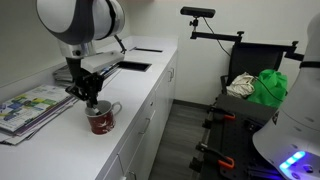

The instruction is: Move the object from the red mug and put it on the table

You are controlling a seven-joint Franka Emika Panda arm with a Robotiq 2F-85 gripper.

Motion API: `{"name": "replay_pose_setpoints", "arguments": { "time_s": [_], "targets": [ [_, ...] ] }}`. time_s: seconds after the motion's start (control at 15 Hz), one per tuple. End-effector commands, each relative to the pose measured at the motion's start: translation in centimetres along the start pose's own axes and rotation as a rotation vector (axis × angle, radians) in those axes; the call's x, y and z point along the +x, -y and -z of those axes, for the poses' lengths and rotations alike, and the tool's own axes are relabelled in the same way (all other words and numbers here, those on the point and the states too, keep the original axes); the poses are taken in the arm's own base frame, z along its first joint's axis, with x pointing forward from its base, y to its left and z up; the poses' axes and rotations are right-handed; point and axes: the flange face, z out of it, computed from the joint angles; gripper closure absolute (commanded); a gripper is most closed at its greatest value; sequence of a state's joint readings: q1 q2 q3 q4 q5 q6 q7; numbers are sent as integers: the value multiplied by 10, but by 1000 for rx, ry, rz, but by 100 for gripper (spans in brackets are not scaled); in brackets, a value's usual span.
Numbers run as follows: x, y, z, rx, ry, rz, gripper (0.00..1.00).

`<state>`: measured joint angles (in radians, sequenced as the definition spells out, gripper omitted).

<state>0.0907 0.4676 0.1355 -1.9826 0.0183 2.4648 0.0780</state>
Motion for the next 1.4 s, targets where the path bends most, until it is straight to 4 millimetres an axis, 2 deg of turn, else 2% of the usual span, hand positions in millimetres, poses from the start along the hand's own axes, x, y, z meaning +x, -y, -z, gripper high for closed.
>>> {"name": "replay_pose_setpoints", "arguments": {
  "time_s": [0.0, 0.27, 0.53, 0.87, 1.07, 1.33],
  "targets": [
    [-24, 8, 24, 41, 81, 19, 95],
    [-39, 4, 40, -33, 87, -5, 95],
    [-43, -4, 44, -104, -6, -17, 95],
    [-46, -13, 70, -122, -19, -25, 95],
    [-42, -28, 81, -201, -14, -20, 95],
    [-29, -65, 65, -244, 6, -45, 95]
  ]
}}
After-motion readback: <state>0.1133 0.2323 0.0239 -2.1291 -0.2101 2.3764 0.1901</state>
